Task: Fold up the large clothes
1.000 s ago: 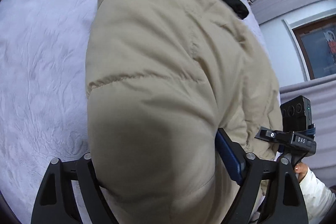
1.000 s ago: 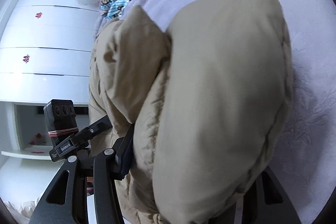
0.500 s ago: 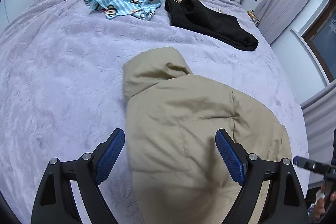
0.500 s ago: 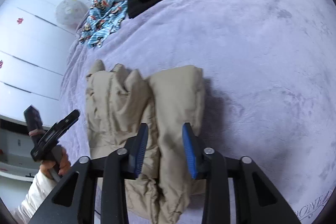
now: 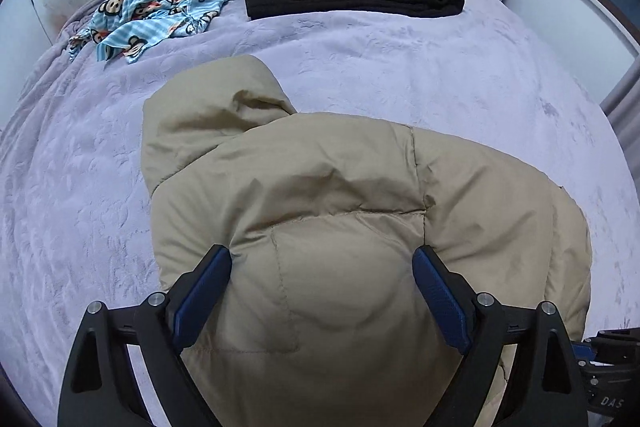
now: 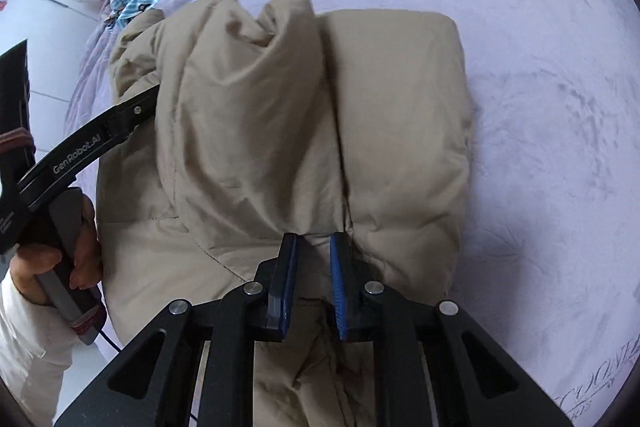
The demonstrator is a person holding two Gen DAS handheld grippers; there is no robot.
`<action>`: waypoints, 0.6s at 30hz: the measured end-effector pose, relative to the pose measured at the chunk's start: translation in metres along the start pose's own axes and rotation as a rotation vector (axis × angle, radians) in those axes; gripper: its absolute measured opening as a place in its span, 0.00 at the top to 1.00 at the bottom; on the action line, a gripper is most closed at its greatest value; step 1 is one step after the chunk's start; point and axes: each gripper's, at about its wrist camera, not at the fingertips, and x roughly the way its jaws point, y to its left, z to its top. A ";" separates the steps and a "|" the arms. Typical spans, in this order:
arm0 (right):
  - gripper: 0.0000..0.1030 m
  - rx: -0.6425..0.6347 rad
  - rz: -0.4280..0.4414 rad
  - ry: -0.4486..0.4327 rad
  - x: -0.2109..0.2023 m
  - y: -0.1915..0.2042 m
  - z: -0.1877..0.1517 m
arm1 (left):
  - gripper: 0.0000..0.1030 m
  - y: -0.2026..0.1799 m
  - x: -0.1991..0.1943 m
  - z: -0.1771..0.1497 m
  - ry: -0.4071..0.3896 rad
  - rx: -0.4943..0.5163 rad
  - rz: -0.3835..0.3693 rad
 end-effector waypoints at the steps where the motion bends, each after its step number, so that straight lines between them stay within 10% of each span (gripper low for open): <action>1: 0.84 0.011 0.010 0.001 -0.002 -0.003 -0.001 | 0.11 0.003 -0.004 -0.001 0.008 -0.005 0.001; 18: 0.80 0.017 0.014 -0.037 -0.044 0.006 -0.030 | 0.11 0.037 -0.072 -0.061 0.104 -0.086 0.036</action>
